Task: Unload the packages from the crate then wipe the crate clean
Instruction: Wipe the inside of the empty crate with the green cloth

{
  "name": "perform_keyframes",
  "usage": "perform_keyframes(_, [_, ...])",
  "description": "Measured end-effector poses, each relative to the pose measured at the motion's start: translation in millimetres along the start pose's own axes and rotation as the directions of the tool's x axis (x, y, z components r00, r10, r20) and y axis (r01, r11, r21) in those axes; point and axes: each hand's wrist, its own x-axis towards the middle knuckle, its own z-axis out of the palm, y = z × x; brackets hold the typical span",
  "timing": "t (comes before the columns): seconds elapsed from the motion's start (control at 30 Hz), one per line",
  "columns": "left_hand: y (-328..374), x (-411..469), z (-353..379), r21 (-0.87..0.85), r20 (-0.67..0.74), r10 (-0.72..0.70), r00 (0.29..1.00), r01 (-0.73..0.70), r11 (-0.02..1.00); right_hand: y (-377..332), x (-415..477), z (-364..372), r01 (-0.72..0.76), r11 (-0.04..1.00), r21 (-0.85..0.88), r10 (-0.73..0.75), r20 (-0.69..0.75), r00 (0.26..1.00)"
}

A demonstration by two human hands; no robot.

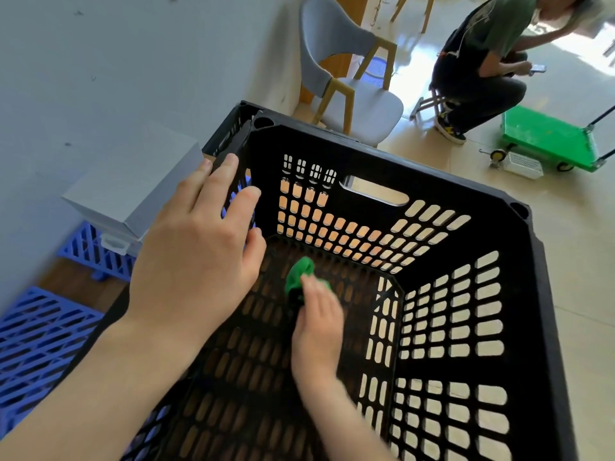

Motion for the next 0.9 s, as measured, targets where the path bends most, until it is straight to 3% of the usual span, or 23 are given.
perform_keyframes(0.13, [-0.1,1.4,0.6,0.000,0.003,-0.008,1.000,0.008,1.000,35.7,64.9,-11.9,0.004,0.969,-0.247,0.042,0.183,0.982])
perform_keyframes(0.2, [-0.4,2.5,1.0,0.003,-0.008,-0.013,1.000,0.013,1.000,57.0,69.8,-8.0,0.020,0.959,-0.282,0.058,0.264,0.963])
perform_keyframes(0.4, [-0.6,4.3,1.9,0.009,-0.026,-0.011,1.000,0.012,1.000,47.9,15.0,8.7,0.039,0.951,-0.308,0.013,0.163,0.987])
perform_keyframes(0.7, [-1.4,1.4,3.0,0.032,0.020,0.004,1.000,-0.004,0.999,34.9,-113.5,0.7,0.186,0.955,-0.230,-0.139,0.207,0.968])
perform_keyframes(0.77, [-2.2,-0.1,1.7,0.041,0.037,0.018,0.999,-0.020,0.999,30.3,-101.6,-1.1,0.149,0.965,-0.215,-0.111,0.181,0.977])
perform_keyframes(0.9, [-2.6,-1.5,0.0,0.047,0.050,0.019,0.999,-0.021,0.999,29.7,-33.6,-12.8,-0.135,0.975,-0.178,0.135,-0.012,0.991])
